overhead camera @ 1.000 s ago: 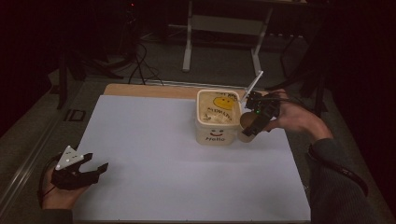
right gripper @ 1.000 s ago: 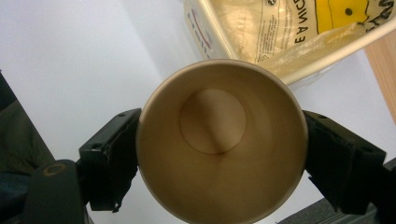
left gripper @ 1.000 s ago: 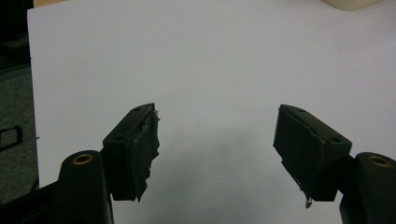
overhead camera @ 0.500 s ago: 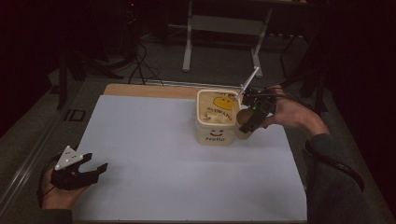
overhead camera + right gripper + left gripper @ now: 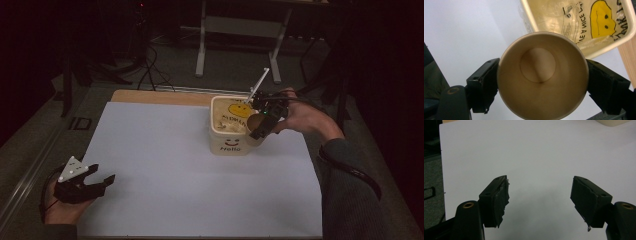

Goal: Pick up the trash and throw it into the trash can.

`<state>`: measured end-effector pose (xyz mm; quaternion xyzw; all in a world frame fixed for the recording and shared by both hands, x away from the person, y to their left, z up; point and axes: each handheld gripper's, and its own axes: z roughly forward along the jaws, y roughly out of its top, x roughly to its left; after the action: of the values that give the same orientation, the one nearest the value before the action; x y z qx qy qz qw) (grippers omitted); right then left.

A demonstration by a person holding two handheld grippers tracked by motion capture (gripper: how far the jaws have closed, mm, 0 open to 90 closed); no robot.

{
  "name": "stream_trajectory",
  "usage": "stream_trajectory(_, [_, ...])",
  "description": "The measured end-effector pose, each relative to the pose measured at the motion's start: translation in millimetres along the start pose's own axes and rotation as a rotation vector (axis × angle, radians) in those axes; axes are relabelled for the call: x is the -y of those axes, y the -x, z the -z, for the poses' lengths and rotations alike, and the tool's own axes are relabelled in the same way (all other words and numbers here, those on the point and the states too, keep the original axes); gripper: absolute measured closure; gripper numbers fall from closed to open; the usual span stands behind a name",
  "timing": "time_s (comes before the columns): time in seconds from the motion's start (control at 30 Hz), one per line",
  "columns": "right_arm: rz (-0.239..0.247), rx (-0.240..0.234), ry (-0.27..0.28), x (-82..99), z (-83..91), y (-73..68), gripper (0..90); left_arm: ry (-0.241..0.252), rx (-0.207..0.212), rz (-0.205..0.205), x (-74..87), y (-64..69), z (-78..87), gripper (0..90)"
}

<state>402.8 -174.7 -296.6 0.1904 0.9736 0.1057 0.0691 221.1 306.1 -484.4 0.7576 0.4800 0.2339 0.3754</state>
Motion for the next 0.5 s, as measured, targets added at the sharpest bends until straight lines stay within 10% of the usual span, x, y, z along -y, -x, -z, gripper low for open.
stream_trajectory(0.5, [0.006,-0.007,0.01,-16.0,2.2,1.1,16.9,0.001,0.0,0.005,0.5,-1.1,0.6,30.6])
